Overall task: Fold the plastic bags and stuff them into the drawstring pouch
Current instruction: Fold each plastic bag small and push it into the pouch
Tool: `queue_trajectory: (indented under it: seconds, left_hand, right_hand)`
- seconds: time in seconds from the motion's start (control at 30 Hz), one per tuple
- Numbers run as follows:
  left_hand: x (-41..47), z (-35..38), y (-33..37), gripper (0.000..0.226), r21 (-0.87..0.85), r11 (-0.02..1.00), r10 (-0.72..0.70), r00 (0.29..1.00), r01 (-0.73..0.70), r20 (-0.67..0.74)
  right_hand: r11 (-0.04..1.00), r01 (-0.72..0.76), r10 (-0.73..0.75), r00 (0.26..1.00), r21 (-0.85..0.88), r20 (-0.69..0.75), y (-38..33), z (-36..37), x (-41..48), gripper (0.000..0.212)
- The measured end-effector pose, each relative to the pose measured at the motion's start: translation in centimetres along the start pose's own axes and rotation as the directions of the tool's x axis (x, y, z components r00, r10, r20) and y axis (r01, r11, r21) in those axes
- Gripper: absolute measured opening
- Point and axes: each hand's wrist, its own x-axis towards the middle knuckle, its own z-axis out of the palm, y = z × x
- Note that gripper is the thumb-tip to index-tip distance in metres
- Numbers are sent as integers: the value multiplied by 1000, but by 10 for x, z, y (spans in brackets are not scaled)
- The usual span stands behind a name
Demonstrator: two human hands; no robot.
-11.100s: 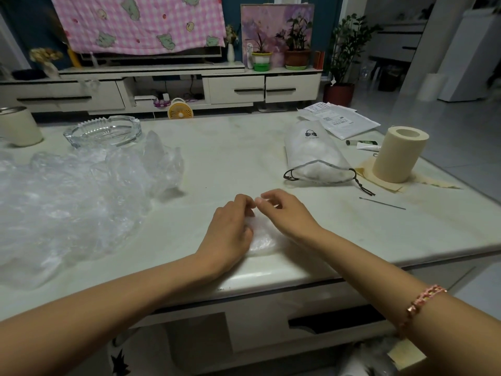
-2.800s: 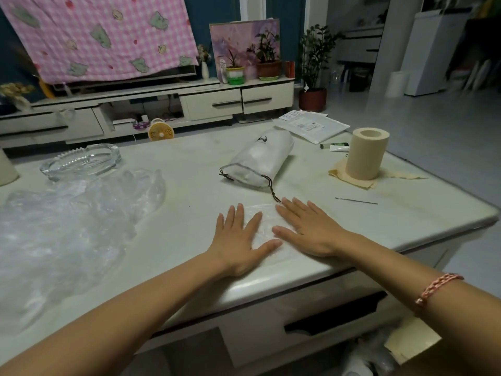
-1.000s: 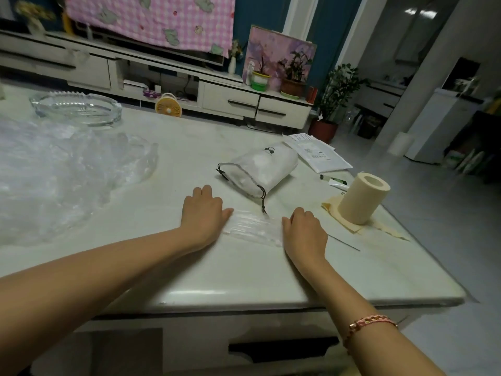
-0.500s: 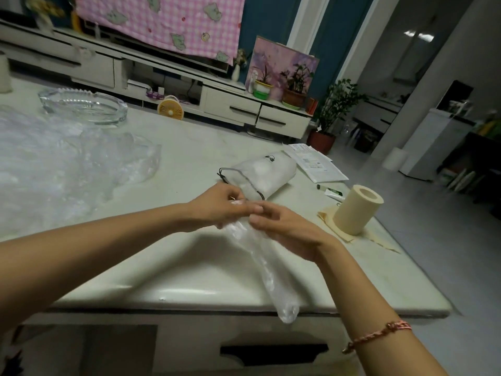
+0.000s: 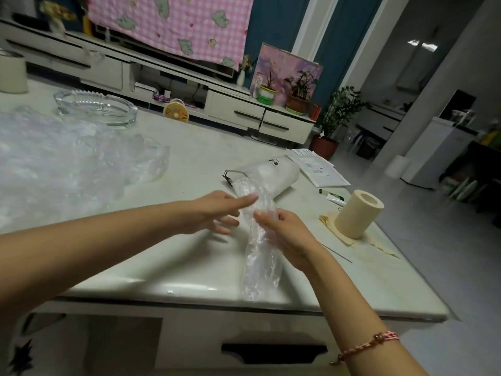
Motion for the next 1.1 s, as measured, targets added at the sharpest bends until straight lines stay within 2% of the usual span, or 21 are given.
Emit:
queue_trajectory:
  seconds: [0.1, 0.2, 0.33, 0.4, 0.47, 0.53, 0.57, 0.67, 0.77, 0.87, 0.97, 1.0, 1.03, 1.07, 1.1]
  left_hand:
    - [0, 13, -8, 15, -132, 989, 54, 996, -62, -64]
    - [-3, 15, -9, 16, -153, 984, 74, 992, -90, -104]
    - [-11, 21, -8, 15, -71, 985, 149, 983, -157, -109]
    - [-11, 23, -8, 14, -92, 983, 148, 979, -162, -139]
    - [-11, 23, -6, 15, -248, 963, 67, 987, -102, -146]
    - [-12, 23, -1, 22, -483, 875, -61, 996, 23, -62]
    - [-13, 23, 2, 27, -533, 842, -97, 995, 79, -7]
    - [-8, 25, 0, 36, -443, 883, -115, 987, 155, 116]
    - [-6, 25, -3, 27, -393, 901, -114, 974, 183, 193]
    - [-5, 22, -3, 29, -446, 874, -136, 979, 191, 152]
    - [-4, 16, -1, 19, -421, 886, -164, 981, 192, 103]
    - [-5, 13, 0, 18, -409, 892, -177, 981, 193, 76]
    - [-4, 10, 1, 19, -400, 897, -188, 981, 188, 39]
    - [-2, 7, 2, 19, -395, 902, -191, 982, 174, -4]
    - [-1, 4, 2, 18, -398, 905, -186, 982, 154, -42]
  right_hand:
    - [998, 16, -16, 1000, 61, -7, -1, 3, 0, 19]
    - [996, 6, -3, 999, 87, -44, -4, 2, 1, 24]
    - [987, -35, 34, 999, 157, 10, -6, -3, 2, 25]
    - [978, -28, 30, 1000, 205, -7, -6, -4, 4, 24]
    - [977, 2, 6, 999, 214, -38, -9, -3, 4, 25]
    - [987, 41, -30, 997, 153, -74, -9, -2, 4, 30]
    - [992, 59, -49, 995, 112, -91, -9, -2, 4, 35]
    - [993, 112, -105, 985, 40, -136, -8, 0, 4, 53]
    - [989, 143, -145, 973, -23, -182, -7, 3, 2, 52]
    - [991, 128, -122, 981, 30, -151, -10, 1, 0, 41]
    - [981, 169, -153, 976, 96, -157, -18, -3, -2, 36]
    - [977, 213, -209, 962, 4, -177, -19, -3, -4, 39]
    - [942, 277, -313, 930, -190, -194, -19, -4, -7, 45]
    - [827, 336, -450, 876, -451, -174, -17, -4, -9, 54]
    - [632, 373, -566, 821, -679, -77, -12, -2, -11, 62]
